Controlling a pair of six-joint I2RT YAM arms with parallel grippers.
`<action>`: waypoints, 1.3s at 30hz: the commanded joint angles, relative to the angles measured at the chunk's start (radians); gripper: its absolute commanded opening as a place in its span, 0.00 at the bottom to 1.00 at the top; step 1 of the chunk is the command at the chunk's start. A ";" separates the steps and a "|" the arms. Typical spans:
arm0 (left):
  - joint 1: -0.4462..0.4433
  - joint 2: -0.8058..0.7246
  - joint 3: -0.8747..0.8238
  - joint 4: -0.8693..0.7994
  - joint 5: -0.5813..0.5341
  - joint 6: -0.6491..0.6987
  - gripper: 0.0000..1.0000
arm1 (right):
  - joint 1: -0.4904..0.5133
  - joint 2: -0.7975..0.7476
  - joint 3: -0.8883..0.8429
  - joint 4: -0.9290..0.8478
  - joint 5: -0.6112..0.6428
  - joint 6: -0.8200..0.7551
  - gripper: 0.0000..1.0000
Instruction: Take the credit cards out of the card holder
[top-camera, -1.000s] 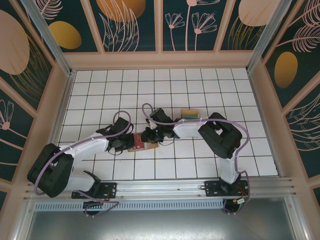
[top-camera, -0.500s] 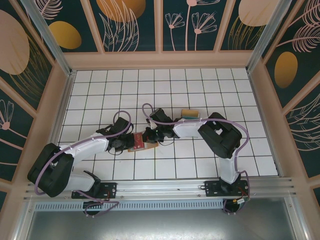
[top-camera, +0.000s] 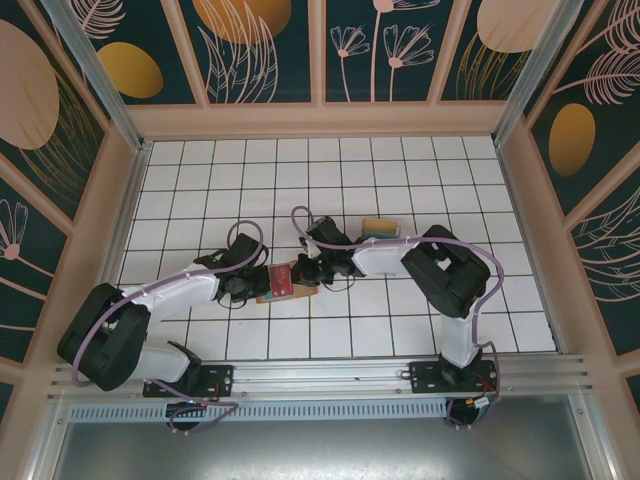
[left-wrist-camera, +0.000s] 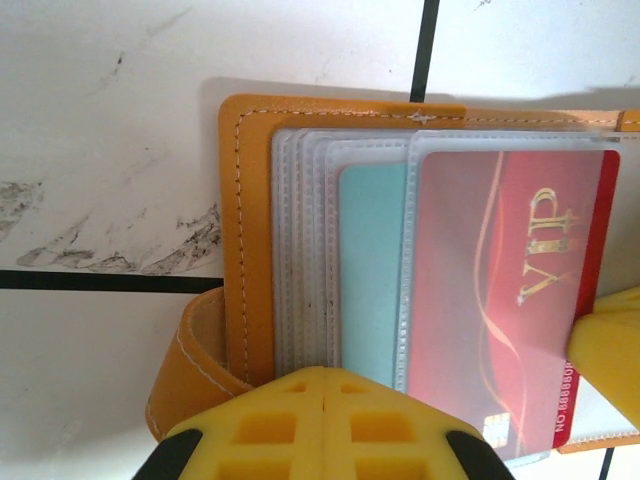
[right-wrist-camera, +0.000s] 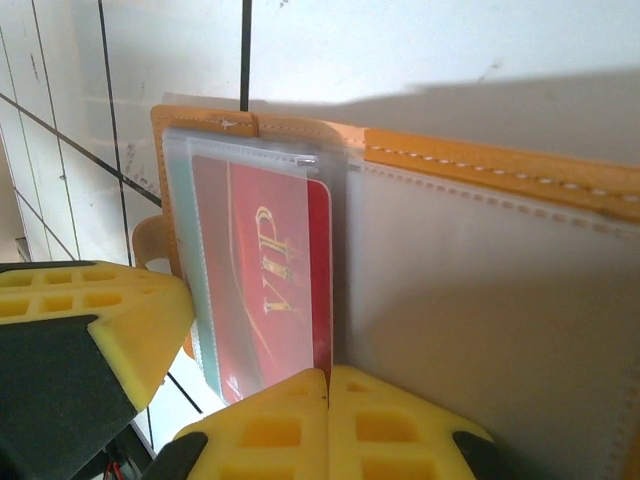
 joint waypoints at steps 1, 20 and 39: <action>0.004 0.038 -0.013 -0.058 -0.034 -0.009 0.00 | -0.009 -0.034 -0.025 -0.024 0.021 -0.004 0.00; 0.004 0.032 -0.006 -0.046 -0.010 0.001 0.05 | -0.005 -0.028 -0.003 -0.004 -0.004 -0.006 0.07; 0.004 0.036 -0.009 -0.040 -0.003 0.001 0.01 | 0.008 0.023 0.037 0.011 -0.043 -0.010 0.18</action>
